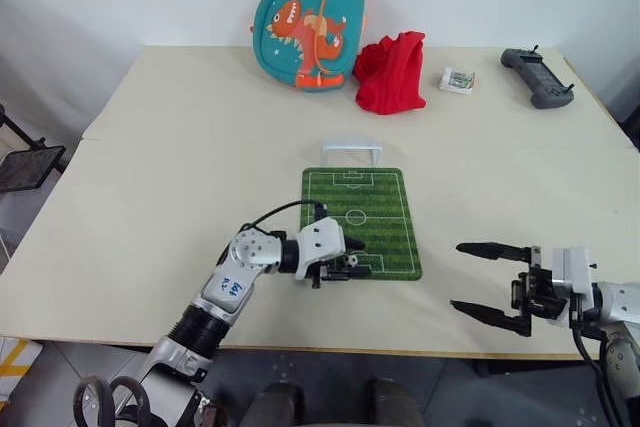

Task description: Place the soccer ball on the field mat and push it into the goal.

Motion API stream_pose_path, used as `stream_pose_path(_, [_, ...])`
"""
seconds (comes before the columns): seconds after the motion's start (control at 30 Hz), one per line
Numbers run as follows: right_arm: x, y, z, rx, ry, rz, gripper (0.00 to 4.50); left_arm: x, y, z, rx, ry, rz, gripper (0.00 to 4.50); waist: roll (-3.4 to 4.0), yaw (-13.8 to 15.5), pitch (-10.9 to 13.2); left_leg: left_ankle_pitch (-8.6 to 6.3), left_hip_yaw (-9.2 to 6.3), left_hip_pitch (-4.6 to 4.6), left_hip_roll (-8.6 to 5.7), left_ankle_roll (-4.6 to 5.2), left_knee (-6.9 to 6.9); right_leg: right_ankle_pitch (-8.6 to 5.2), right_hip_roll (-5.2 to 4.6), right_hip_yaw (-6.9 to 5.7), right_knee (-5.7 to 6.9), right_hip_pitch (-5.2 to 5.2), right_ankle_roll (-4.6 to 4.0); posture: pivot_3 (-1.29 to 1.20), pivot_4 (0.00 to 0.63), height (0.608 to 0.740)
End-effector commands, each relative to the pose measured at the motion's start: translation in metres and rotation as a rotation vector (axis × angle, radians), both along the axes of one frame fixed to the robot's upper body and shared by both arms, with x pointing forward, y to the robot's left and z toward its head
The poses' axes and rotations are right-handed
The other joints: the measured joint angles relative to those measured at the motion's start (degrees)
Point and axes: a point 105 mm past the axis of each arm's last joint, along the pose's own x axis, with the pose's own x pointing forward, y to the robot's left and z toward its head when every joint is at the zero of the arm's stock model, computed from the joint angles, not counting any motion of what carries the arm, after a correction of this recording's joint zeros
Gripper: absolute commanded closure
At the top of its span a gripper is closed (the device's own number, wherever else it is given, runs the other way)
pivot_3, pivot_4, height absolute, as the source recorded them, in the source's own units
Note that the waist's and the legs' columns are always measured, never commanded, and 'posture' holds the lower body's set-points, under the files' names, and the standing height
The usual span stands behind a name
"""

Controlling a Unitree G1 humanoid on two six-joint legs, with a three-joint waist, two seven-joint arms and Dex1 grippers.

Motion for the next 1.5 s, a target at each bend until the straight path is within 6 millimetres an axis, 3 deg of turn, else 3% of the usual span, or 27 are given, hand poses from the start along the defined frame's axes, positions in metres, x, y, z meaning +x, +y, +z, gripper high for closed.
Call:
stream_pose_path(0.03, [-0.002,0.003,0.005,0.015,-0.022,0.008,0.0,-0.004,0.001,0.033,-0.104,-0.065,-0.022,2.13,0.0,0.0,0.0,0.0,0.0,0.0,0.0,0.0,0.0,0.0,0.0,0.0,0.0,0.0,0.0,0.0,0.15,0.74])
stream_pose_path(0.13, [-0.002,0.003,0.005,0.016,-0.019,0.008,0.0,-0.011,0.006,0.04,-0.129,-0.058,-0.043,2.13,0.0,0.0,0.0,0.0,0.0,0.0,0.0,0.0,0.0,0.0,0.0,0.0,0.01,0.0,0.0,0.0,0.15,0.74])
stream_pose_path(0.2, [0.001,0.003,0.01,0.031,-0.044,-0.001,0.0,-0.021,0.027,0.04,-0.117,-0.028,-0.047,2.13,0.0,-0.2,0.0,0.0,0.0,0.0,0.01,0.0,0.0,0.0,0.0,0.0,0.02,0.0,0.0,0.0,0.15,0.74])
stream_pose_path(0.3, [0.006,-0.002,0.019,0.06,-0.102,-0.041,0.0,-0.039,0.048,0.025,-0.07,0.057,-0.046,2.77,0.01,-1.0,0.0,-0.05,0.01,0.08,0.15,-0.09,-0.04,-0.01,0.07,0.06,0.15,-0.06,-0.02,0.0,0.15,0.74])
stream_pose_path(0.47, [0.002,-0.004,0.013,0.027,-0.091,-0.018,0.0,-0.047,0.036,0.011,-0.104,0.153,-0.039,4.43,0.03,0.5,0.0,-0.07,-0.1,0.03,0.01,0.01,0.13,-0.01,-0.04,0.0,0.12,0.07,-0.03,0.0,0.15,0.74])
stream_pose_path(0.63, [-0.001,-0.008,0.012,0.009,-0.083,-0.022,0.0,-0.049,0.016,-0.003,-0.101,0.186,-0.038,4.47,0.03,0.5,0.0,-0.09,-0.09,0.02,-0.09,0.07,0.09,0.0,-0.14,-0.01,0.09,0.06,-0.01,0.0,0.15,0.74])
stream_pose_path(1.17, [-0.002,-0.005,0.012,0.013,-0.093,-0.06,0.0,-0.002,0.008,-0.007,-0.031,0.098,0.045,4.47,0.03,0.0,0.0,-0.08,-0.04,0.03,-0.08,0.05,0.11,0.0,-0.07,-0.02,0.16,0.01,0.0,0.0,0.15,0.74])
stream_pose_path(1.27, [0.003,-0.004,0.017,0.049,-0.123,-0.103,0.0,0.024,0.004,0.011,-0.1,0.022,0.114,4.47,0.0,0.1,0.0,-0.08,-0.04,0.02,-0.1,0.06,0.12,0.01,-0.08,-0.04,0.17,0.01,0.02,0.0,0.15,0.74])
stream_pose_path(1.4, [0.014,-0.007,0.025,0.161,-0.174,-0.231,0.0,0.043,-0.003,0.038,-0.202,-0.071,0.132,4.47,-0.02,0.1,0.1,-0.08,-0.04,-0.01,-0.11,0.06,0.15,0.03,-0.09,-0.06,0.17,-0.01,0.06,0.0,0.15,0.74])
stream_pose_path(1.5, [0.022,-0.008,0.031,0.276,-0.188,-0.333,0.0,0.062,0.015,0.058,-0.254,-0.211,0.22,4.47,-0.03,-0.2,0.1,-0.08,-0.02,0.0,-0.09,0.05,0.13,0.03,-0.07,-0.07,0.2,-0.05,0.07,0.0,0.15,0.74])
